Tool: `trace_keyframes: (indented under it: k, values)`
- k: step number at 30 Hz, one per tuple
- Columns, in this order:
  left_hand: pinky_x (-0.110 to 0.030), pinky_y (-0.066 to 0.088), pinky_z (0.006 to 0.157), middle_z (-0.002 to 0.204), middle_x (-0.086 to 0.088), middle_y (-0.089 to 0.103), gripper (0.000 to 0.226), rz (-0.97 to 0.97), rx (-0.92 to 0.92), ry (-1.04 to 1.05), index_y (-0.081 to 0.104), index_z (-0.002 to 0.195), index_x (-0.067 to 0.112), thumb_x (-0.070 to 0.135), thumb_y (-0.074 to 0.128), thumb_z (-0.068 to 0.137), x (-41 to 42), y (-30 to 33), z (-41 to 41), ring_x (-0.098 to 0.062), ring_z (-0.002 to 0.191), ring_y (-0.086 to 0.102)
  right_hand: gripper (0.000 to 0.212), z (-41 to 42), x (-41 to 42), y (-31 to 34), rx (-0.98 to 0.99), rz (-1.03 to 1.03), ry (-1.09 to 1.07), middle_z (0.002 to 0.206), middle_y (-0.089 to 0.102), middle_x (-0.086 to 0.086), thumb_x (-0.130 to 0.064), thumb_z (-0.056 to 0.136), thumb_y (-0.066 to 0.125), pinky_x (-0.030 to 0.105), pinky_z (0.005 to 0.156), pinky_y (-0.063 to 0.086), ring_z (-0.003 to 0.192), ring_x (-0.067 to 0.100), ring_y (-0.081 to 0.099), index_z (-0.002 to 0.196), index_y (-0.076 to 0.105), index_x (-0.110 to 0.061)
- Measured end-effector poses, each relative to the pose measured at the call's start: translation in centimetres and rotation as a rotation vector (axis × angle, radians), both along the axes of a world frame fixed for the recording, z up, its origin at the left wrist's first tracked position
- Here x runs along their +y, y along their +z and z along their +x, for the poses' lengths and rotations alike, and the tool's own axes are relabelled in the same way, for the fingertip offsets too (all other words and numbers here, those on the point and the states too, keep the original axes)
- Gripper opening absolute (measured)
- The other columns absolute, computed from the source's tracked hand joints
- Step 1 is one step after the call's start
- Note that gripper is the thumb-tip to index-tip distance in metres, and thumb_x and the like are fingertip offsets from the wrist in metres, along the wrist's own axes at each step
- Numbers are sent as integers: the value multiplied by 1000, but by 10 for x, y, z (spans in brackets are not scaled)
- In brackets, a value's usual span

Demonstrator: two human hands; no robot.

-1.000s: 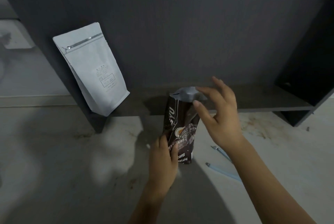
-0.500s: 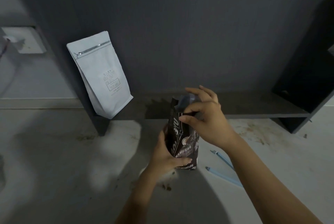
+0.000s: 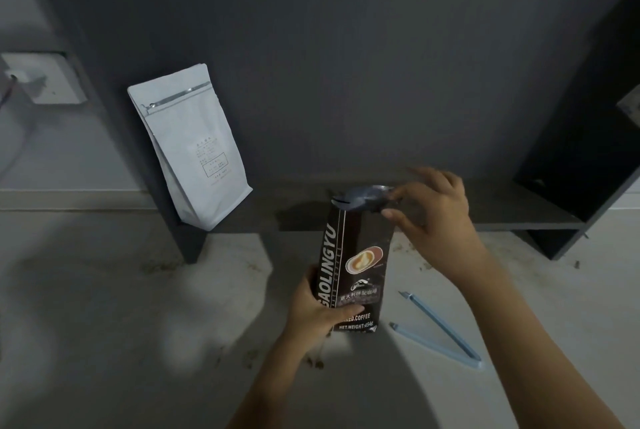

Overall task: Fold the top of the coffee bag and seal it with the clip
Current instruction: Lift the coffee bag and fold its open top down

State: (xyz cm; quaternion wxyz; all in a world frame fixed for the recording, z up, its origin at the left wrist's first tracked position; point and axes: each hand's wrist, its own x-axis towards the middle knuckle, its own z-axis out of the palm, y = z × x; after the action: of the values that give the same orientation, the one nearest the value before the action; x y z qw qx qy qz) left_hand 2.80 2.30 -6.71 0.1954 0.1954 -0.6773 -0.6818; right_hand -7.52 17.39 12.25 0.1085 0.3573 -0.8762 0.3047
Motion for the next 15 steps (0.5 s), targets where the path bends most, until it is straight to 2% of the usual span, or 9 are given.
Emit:
trace_keyframes:
  k: [3, 5, 7, 8, 10, 11, 12, 14, 15]
  values:
    - [-46, 57, 84, 107, -15, 71, 85, 32, 6, 28, 52, 115, 5, 20, 92, 41, 3, 3, 0, -26, 100, 68, 12, -3, 6, -1, 55, -53, 8, 128, 52, 12, -23, 74, 70, 49, 93, 31, 125, 39, 29, 76, 63, -14]
    - [-25, 58, 74, 96, 0, 74, 83, 11, 1, 60, 54, 110, 11, 25, 92, 38, 5, 6, 0, -7, 91, 70, 11, -4, 7, 0, 93, -65, 27, 125, 53, 5, -22, 72, 72, 43, 91, 25, 125, 34, 28, 69, 62, -18]
    - [-13, 54, 68, 91, 11, 76, 79, 6, 8, 56, 54, 106, 19, 24, 94, 38, 5, 7, 0, 1, 88, 69, 12, -2, 5, 0, 66, -105, 60, 119, 53, -1, -21, 71, 73, 37, 92, 26, 121, 26, 31, 67, 62, -19]
    - [-12, 54, 68, 92, 15, 76, 77, 6, 7, 54, 54, 105, 21, 25, 94, 39, 5, 6, 1, 0, 88, 69, 12, 0, 3, -1, 24, -160, 79, 114, 53, -2, -18, 70, 74, 33, 92, 31, 117, 20, 36, 66, 62, -18]
    - [-20, 56, 71, 95, 5, 76, 79, 33, 0, 61, 54, 105, 21, 28, 93, 37, 2, 3, 3, -7, 90, 70, 12, -2, 1, -6, -96, -306, 135, 108, 55, -5, -15, 69, 76, 21, 92, 41, 107, 12, 49, 73, 65, -18]
    - [-28, 58, 74, 99, -2, 74, 80, 62, 0, 54, 54, 107, 19, 27, 93, 37, 0, 2, 3, -13, 92, 71, 20, -5, 2, -10, -180, -357, 190, 111, 56, -7, -17, 68, 76, 22, 94, 44, 106, 9, 53, 85, 65, -22]
    - [-38, 59, 78, 104, -9, 72, 81, 92, -1, 38, 54, 109, 17, 26, 93, 38, -1, 2, 4, -19, 94, 70, 39, -8, 4, -14, -297, -386, 265, 119, 55, -7, -22, 67, 77, 26, 95, 46, 110, 8, 54, 102, 61, -27]
    - [-50, 56, 84, 110, -18, 69, 83, 117, -15, -1, 52, 112, 13, 22, 93, 40, -6, 4, 6, -29, 100, 68, 86, -16, 8, -30, -590, -421, 416, 136, 46, -5, -29, 60, 81, 32, 99, 43, 123, 11, 48, 132, 35, -37]
    - [-52, 54, 86, 112, -19, 68, 85, 121, -24, -18, 51, 115, 11, 21, 93, 41, -9, 4, 6, -31, 102, 66, 102, -19, 10, -41, -708, -405, 439, 140, 42, -4, -30, 56, 84, 35, 101, 40, 126, 13, 45, 137, 22, -40]
